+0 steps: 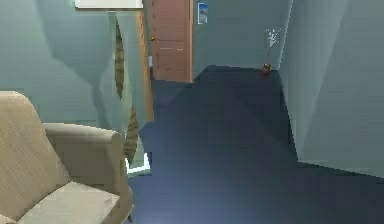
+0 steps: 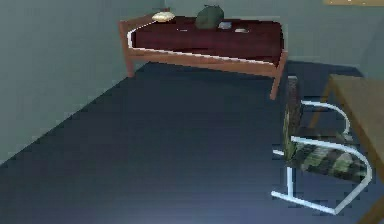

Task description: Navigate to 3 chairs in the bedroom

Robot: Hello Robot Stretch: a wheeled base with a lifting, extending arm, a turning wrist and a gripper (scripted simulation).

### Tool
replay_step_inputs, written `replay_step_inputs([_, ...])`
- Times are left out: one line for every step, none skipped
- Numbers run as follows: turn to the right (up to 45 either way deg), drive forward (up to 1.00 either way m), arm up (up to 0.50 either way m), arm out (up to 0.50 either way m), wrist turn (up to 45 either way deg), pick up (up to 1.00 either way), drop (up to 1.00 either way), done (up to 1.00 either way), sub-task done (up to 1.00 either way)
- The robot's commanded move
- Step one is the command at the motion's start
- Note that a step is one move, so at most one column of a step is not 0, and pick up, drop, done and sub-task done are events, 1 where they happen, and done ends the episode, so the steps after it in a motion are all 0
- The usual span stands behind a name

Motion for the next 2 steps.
replay_step_inputs([45.0,0.0,0.0,0.0,0.0,0.0,0.0,0.0,0.0])
replay_step_inputs([45.0,0.0,0.0,0.0,0.0,0.0,0.0,0.0,0.0])
